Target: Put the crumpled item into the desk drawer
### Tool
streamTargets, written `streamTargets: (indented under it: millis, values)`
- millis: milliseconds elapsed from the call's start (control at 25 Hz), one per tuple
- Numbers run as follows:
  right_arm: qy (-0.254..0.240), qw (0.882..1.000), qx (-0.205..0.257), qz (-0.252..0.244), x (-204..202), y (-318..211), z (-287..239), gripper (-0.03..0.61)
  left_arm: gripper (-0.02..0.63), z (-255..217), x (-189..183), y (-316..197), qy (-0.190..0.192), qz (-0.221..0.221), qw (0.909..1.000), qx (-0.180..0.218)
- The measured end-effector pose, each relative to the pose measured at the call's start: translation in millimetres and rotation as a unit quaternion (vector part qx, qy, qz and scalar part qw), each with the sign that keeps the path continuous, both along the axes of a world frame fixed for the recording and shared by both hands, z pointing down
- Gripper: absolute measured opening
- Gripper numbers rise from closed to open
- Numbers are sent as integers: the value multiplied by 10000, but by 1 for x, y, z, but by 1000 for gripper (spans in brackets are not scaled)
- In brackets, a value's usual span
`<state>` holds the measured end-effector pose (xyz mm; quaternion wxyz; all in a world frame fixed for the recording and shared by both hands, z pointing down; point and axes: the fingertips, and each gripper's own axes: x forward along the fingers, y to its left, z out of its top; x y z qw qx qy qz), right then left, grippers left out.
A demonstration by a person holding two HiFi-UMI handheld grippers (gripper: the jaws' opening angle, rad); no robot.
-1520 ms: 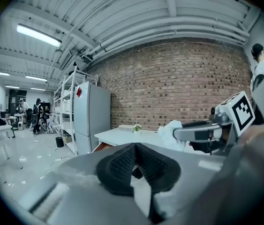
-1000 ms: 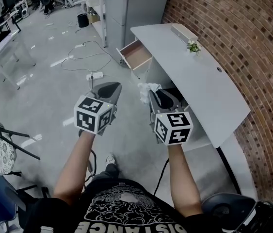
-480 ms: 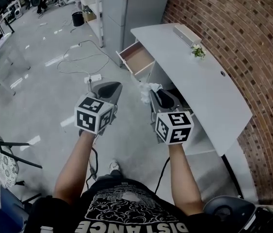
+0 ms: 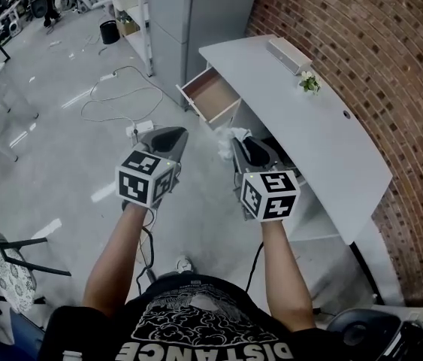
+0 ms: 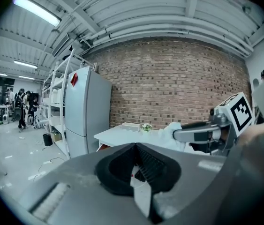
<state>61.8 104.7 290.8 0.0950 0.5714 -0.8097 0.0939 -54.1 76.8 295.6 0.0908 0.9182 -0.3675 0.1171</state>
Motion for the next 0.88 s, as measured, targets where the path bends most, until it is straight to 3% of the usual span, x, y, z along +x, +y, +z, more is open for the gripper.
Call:
streamTargets:
  millis: [880]
  values:
    - [53,10000,-22,8,-4,-43,14,78,0,13,-13,-47,5,-44,10000,-28]
